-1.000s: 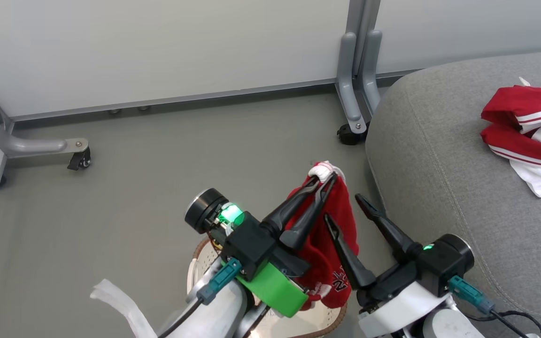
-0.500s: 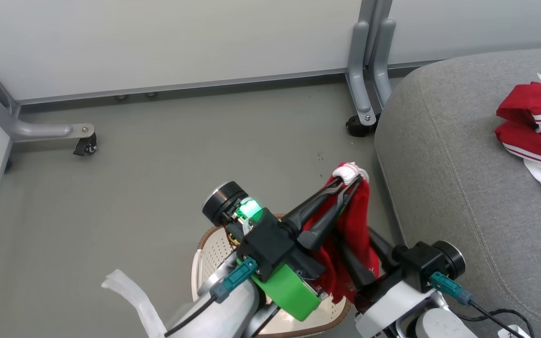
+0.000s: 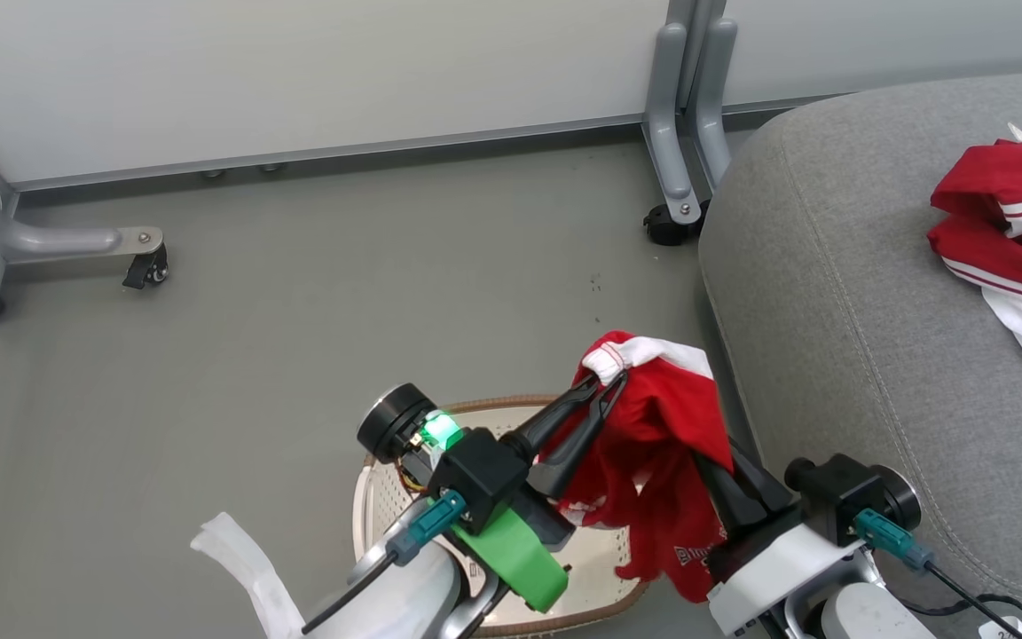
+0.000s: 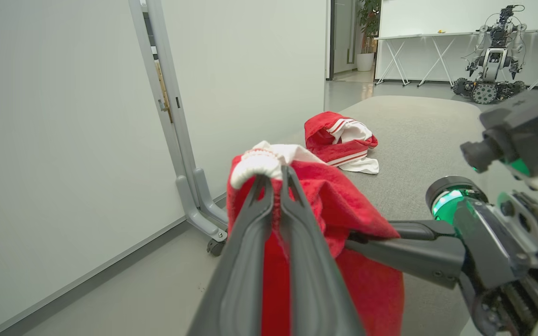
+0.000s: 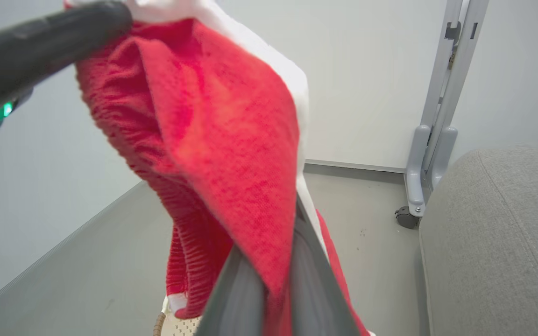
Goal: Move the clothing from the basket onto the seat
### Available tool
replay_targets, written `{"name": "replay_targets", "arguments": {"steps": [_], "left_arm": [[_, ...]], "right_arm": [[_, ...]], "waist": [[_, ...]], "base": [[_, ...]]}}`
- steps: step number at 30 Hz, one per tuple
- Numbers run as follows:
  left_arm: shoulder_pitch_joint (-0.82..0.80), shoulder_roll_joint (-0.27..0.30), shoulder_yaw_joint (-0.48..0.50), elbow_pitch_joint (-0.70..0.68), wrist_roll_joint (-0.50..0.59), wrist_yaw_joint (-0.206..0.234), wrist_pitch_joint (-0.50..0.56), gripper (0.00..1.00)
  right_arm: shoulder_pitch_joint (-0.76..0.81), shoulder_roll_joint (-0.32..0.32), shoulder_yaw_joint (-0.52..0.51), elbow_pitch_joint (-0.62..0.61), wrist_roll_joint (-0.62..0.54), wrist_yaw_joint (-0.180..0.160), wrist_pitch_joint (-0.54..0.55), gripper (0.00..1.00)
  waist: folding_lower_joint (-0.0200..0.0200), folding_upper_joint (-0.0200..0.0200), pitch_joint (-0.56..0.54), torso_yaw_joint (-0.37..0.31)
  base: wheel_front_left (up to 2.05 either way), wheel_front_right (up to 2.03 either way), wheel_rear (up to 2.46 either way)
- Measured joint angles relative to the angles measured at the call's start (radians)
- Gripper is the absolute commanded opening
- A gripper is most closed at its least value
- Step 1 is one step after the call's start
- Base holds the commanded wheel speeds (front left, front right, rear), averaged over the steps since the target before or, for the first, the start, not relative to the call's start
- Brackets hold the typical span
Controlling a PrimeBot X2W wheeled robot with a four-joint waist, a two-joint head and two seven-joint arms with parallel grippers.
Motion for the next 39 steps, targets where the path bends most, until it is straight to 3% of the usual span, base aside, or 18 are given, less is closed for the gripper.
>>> {"name": "replay_targets", "arguments": {"steps": [2, 3, 4, 5, 39], "left_arm": [[0.002, 0.008, 0.001, 0.004, 0.008, 0.002, 0.000, 0.00], [0.005, 0.010, 0.005, 0.003, 0.011, 0.005, 0.000, 0.13], [0.009, 0.011, 0.008, 0.002, 0.011, 0.006, 0.000, 0.44], [0.015, 0.011, 0.011, 0.000, 0.011, 0.012, 0.000, 1.00], [0.054, 0.019, 0.025, 0.019, 0.010, 0.012, 0.000, 1.00]], "right_arm": [[0.001, 0.001, -0.006, 0.001, 0.002, 0.000, 0.000, 0.00], [0.002, 0.001, -0.008, 0.002, 0.002, 0.000, 0.000, 0.00], [0.002, 0.002, -0.010, 0.002, 0.002, 0.000, 0.000, 0.00], [0.002, 0.002, -0.012, 0.002, 0.002, 0.000, 0.000, 0.00], [0.023, 0.000, -0.027, 0.001, 0.011, 0.000, 0.000, 0.00]], "waist": [[0.0000, 0.0000, -0.001, -0.004], [0.0000, 0.0000, -0.001, -0.005], [0.0000, 0.0000, -0.001, -0.007], [0.0000, 0.0000, -0.001, -0.009], [0.0000, 0.0000, -0.010, -0.010]], "base": [[0.00, 0.00, 0.00], [0.00, 0.00, 0.00], [0.00, 0.00, 0.00], [0.00, 0.00, 0.00], [0.00, 0.00, 0.00]]}}
